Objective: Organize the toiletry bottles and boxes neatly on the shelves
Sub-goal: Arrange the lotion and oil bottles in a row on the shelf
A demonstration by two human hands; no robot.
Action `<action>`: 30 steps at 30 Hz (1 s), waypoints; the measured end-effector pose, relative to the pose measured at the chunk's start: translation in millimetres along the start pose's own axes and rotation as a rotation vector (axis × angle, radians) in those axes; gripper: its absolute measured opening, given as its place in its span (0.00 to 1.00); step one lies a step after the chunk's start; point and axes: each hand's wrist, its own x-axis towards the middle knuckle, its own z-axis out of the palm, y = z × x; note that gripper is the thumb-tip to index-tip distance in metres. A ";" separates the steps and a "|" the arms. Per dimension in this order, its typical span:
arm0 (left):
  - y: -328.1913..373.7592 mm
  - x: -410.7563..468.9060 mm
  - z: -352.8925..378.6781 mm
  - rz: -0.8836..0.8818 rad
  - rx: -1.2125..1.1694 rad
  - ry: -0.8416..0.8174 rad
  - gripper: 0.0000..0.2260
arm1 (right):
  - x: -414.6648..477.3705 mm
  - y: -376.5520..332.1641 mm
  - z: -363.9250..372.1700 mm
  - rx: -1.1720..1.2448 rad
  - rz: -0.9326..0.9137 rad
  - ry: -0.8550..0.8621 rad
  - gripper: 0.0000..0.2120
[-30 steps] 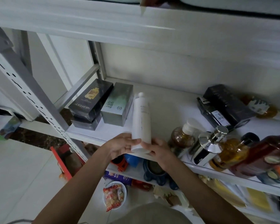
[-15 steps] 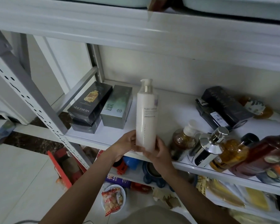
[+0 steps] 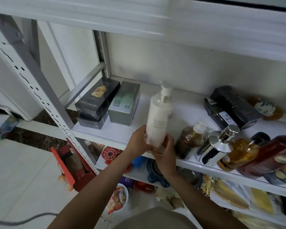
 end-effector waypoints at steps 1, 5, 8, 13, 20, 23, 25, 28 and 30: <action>0.4 -0.4 1.7 0.029 0.024 0.010 0.34 | -0.5 3.0 -0.6 -0.013 0.016 0.010 0.32; 1.5 1.1 4.7 0.072 0.041 -0.007 0.33 | -2.0 5.2 -8.0 -0.076 0.078 0.003 0.29; -1.9 3.4 6.1 0.042 -0.015 -0.018 0.35 | -7.3 7.5 -12.7 -0.105 0.121 -0.041 0.30; -0.9 7.7 8.4 0.037 -0.016 -0.056 0.34 | -18.3 10.5 -15.7 -0.134 0.178 -0.062 0.33; -4.3 6.7 9.1 0.017 -0.039 -0.065 0.34 | -20.4 6.2 -15.9 -0.097 0.185 -0.076 0.33; -12.0 2.4 9.3 -0.001 -0.058 -0.059 0.32 | -21.6 6.4 -17.2 -0.042 0.183 -0.045 0.31; -18.2 -1.7 10.5 -0.015 -0.079 -0.022 0.29 | -22.8 6.4 -17.4 0.022 0.204 -0.015 0.30; -21.8 -5.2 13.3 -0.029 -0.077 0.022 0.25 | -24.3 7.3 -17.0 0.053 0.218 -0.025 0.31; -21.5 -6.3 14.9 -0.031 -0.069 0.038 0.26 | -24.6 6.5 -17.7 0.064 0.222 -0.042 0.31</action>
